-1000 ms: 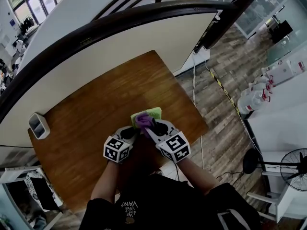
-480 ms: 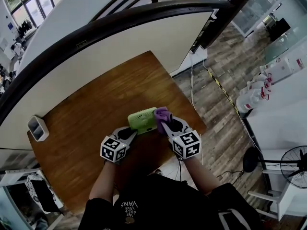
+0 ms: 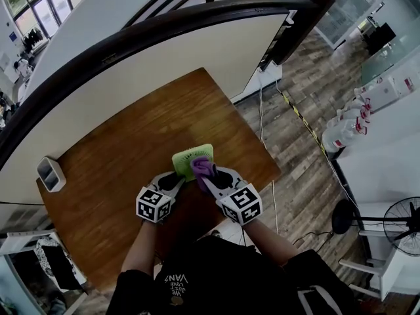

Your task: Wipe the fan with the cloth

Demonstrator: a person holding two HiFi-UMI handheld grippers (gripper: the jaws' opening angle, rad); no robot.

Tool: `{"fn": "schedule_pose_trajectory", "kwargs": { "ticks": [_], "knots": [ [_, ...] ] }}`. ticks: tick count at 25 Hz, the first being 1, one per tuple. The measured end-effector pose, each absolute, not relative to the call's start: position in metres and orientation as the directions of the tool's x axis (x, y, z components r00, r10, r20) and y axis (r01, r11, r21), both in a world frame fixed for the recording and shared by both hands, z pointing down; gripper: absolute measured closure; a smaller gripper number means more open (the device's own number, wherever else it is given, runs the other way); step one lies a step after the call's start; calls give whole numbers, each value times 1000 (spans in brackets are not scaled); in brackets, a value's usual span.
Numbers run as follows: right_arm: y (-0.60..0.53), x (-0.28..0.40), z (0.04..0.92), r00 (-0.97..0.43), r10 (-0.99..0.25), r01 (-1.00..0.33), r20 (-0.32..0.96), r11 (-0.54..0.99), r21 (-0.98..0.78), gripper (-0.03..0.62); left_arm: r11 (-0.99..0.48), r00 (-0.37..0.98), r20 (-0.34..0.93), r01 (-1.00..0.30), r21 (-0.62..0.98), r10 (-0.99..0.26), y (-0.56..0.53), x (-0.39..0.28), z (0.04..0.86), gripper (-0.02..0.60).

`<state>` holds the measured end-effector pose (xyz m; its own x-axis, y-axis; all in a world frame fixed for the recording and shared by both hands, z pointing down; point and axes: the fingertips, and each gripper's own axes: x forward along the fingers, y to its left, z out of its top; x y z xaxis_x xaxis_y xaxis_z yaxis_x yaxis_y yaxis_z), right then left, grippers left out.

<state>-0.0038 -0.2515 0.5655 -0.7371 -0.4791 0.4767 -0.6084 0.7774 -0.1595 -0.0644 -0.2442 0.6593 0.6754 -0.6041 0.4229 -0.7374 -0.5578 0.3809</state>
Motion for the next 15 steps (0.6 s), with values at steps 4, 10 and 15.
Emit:
{"fn": "schedule_pose_trajectory", "kwargs": {
  "ticks": [4, 10, 15],
  "knots": [
    [-235, -41, 577, -779, -397, -521, 485, 840, -151, 502, -542, 662, 426, -749, 381, -617, -240, -67, 660, 479],
    [-236, -61, 589, -783, -362, -484, 506, 865, -130, 502, -532, 643, 438, -765, 362, -627, -243, -67, 662, 502],
    [-242, -52, 593, -766, -379, -507, 519, 852, -126, 502, -528, 647, 437, -763, 374, -625, -244, -69, 662, 505]
  ]
}}
